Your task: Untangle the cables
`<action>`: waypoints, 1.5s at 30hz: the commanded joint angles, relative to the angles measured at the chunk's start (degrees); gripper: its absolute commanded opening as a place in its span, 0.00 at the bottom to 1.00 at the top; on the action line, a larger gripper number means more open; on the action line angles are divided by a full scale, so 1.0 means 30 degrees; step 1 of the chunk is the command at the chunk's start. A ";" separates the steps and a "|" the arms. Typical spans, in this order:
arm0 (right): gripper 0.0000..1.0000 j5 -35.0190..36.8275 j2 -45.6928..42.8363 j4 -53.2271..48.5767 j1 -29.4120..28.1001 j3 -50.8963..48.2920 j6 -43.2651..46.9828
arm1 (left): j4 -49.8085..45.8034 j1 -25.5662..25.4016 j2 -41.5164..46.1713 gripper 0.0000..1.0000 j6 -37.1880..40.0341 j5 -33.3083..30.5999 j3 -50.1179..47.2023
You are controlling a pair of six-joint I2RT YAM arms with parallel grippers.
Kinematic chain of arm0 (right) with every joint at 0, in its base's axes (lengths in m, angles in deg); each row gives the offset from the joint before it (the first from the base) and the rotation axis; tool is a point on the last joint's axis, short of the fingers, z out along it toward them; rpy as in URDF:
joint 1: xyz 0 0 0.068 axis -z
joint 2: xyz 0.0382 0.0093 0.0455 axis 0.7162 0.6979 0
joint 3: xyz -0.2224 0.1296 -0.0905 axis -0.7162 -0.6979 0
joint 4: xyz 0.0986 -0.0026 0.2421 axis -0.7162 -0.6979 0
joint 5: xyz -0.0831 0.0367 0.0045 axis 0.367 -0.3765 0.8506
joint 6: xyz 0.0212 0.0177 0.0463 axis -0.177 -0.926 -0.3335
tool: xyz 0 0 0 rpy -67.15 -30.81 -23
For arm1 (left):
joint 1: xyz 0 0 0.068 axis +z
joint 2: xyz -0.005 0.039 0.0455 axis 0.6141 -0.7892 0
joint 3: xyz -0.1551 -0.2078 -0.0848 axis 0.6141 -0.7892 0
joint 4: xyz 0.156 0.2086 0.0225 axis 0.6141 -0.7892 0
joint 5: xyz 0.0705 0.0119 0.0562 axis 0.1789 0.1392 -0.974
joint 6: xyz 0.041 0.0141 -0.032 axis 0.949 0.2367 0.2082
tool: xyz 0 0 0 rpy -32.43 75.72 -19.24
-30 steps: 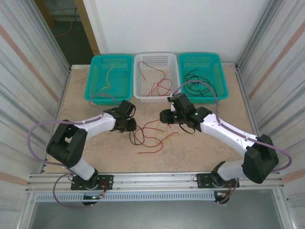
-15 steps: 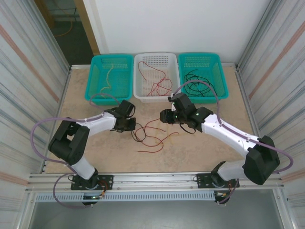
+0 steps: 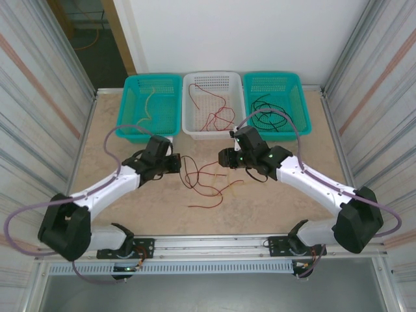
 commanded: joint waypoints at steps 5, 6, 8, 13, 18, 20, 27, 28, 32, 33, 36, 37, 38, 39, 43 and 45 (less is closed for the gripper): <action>0.47 -0.1602 -0.1435 0.0439 -0.0138 0.1238 -0.0171 | 0.2267 0.0082 0.3237 0.00 -0.0031 0.3285 0.0414; 0.48 -0.1890 -0.1503 0.0545 -0.0128 0.1345 -0.0192 | 0.2293 0.0082 0.3459 0.00 -0.0160 0.3455 0.0608; 0.50 -0.2460 -0.1719 0.0799 -0.0127 0.1467 -0.0208 | 0.2404 0.0131 0.3765 0.00 -0.0608 0.3791 0.0907; 0.55 -0.4301 -0.2957 0.2168 -0.0125 0.1139 -0.0317 | 0.3103 0.0538 0.4293 0.00 -0.2295 0.4696 0.1145; 0.60 -0.5479 -0.3199 0.2560 -0.0225 0.1067 0.0008 | 0.3468 0.0704 0.4428 0.00 -0.2899 0.5643 0.1431; 0.59 -0.5067 -0.2831 0.1975 -0.0216 0.1296 0.0190 | 0.3409 0.0726 0.4508 0.00 -0.2824 0.5913 0.1639; 0.57 -0.6076 -0.1570 0.1527 -0.0774 0.2361 0.0727 | 0.3123 0.0726 0.4662 0.00 -0.2282 0.7242 0.2190; 0.56 -0.5883 -0.1412 0.1411 -0.0934 0.2570 0.0869 | 0.3053 0.0724 0.4648 0.00 -0.2187 0.7361 0.2203; 0.54 -0.5266 -0.0893 0.1041 -0.1299 0.3171 0.1191 | 0.2491 0.0726 0.4420 0.00 -0.1571 0.8104 0.2526; 0.54 -0.5175 -0.0763 0.0940 -0.1300 0.3324 0.1248 | 0.2192 0.0726 0.4277 0.00 -0.1348 0.8389 0.2645; 0.51 -0.4922 -0.0263 0.0440 -0.1307 0.3855 0.1482 | 0.1649 0.0726 0.3976 0.00 -0.0725 0.9363 0.2895; 0.49 -0.4841 -0.0132 0.0244 -0.1300 0.4045 0.1553 | 0.1515 0.0726 0.3963 0.00 -0.0581 0.9562 0.2904; 0.46 -0.4700 -0.0056 0.0081 -0.1303 0.4204 0.1612 | 0.1342 0.0726 0.3918 0.00 -0.0417 0.9744 0.2946; 0.40 -0.4657 -0.0011 0.0010 -0.1306 0.4279 0.1671 | 0.1164 0.0726 0.3942 0.00 -0.0254 0.9775 0.2972; 0.07 -0.4547 -0.0056 -0.0020 -0.1328 0.4390 0.1689 | 0.0912 0.0726 0.4051 0.00 0.0081 0.9651 0.2856; 0.00 -0.4463 -0.0212 0.0004 -0.1328 0.4470 0.1698 | 0.0616 0.0726 0.4045 0.00 0.0253 0.9318 0.2860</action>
